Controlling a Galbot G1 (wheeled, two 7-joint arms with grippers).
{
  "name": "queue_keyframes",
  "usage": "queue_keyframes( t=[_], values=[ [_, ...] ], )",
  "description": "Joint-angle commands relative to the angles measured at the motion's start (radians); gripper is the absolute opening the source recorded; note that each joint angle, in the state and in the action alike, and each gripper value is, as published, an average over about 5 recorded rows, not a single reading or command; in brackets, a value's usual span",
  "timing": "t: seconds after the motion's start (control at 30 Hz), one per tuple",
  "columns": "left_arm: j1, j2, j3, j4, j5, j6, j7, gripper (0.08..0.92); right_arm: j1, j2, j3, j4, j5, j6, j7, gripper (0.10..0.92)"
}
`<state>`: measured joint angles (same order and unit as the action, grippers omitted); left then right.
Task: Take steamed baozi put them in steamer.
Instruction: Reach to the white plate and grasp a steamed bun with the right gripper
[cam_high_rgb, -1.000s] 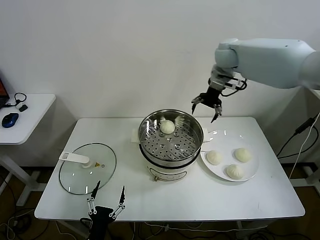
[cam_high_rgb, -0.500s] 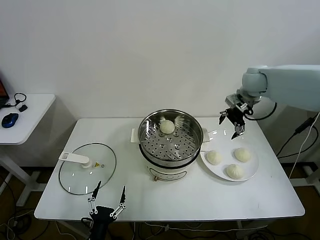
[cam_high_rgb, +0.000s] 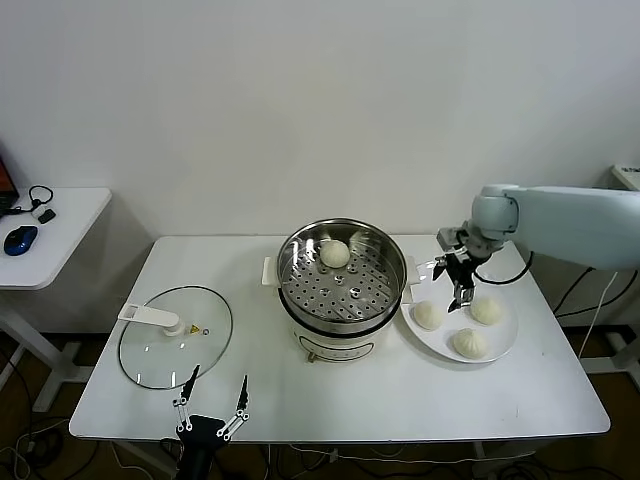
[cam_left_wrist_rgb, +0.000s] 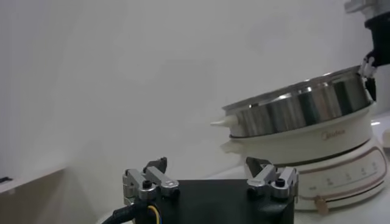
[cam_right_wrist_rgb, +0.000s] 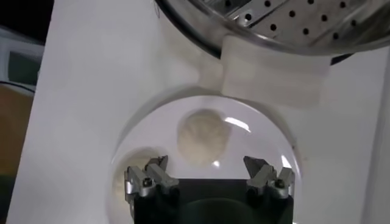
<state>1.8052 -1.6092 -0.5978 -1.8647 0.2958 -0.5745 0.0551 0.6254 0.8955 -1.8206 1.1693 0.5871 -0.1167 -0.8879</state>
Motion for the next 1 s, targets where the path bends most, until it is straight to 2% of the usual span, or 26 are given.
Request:
queue_keyframes(
  t=[0.03,0.3,0.87,1.0],
  values=[
    [-0.001,-0.031,-0.003,0.004,0.001,0.000,0.001,0.823,-0.150,-0.017,0.103,-0.034,-0.026,-0.052,0.019,0.823],
    [-0.005,-0.032,-0.004,0.010,0.000,0.001,0.001,0.823,-0.208,0.000,0.177,-0.118,-0.062,-0.044,0.037,0.823],
    [-0.011,-0.030,-0.004,0.013,-0.001,0.004,0.001,0.823,-0.234,0.011,0.202,-0.137,-0.077,-0.047,0.040,0.821],
    [-0.011,-0.029,-0.003,0.011,-0.002,0.005,0.001,0.823,-0.238,0.012,0.208,-0.139,-0.080,-0.047,0.039,0.785]
  ],
)
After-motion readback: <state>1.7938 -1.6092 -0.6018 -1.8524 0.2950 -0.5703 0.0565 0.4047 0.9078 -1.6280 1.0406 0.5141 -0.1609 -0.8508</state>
